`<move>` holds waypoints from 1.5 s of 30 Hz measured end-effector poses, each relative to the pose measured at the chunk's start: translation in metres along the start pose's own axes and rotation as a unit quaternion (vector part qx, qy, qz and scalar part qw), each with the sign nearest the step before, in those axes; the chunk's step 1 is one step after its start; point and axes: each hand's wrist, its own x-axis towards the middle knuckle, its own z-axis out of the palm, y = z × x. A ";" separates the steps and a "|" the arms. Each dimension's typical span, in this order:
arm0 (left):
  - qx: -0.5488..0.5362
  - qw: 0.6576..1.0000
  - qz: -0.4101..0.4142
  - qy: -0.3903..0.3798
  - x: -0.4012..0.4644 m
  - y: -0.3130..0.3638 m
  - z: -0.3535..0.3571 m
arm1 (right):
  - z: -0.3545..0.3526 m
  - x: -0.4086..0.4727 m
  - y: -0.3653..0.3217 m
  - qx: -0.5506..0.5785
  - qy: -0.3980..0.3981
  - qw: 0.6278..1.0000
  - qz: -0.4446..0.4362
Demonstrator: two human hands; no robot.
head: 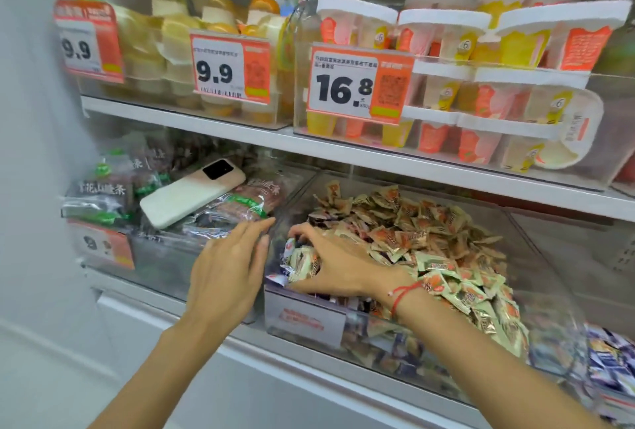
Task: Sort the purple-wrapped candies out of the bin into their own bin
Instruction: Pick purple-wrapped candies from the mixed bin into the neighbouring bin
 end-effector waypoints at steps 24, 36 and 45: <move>-0.063 0.966 0.094 -0.232 0.027 0.110 0.027 | -0.084 -0.152 0.076 -0.244 0.071 0.942 0.218; -0.133 0.949 0.049 -0.282 0.034 0.108 0.065 | -0.057 -0.136 0.042 -0.194 0.041 0.973 0.116; -0.085 0.951 0.039 -0.294 0.044 0.089 0.035 | -0.063 -0.142 0.045 -0.242 0.199 0.936 0.161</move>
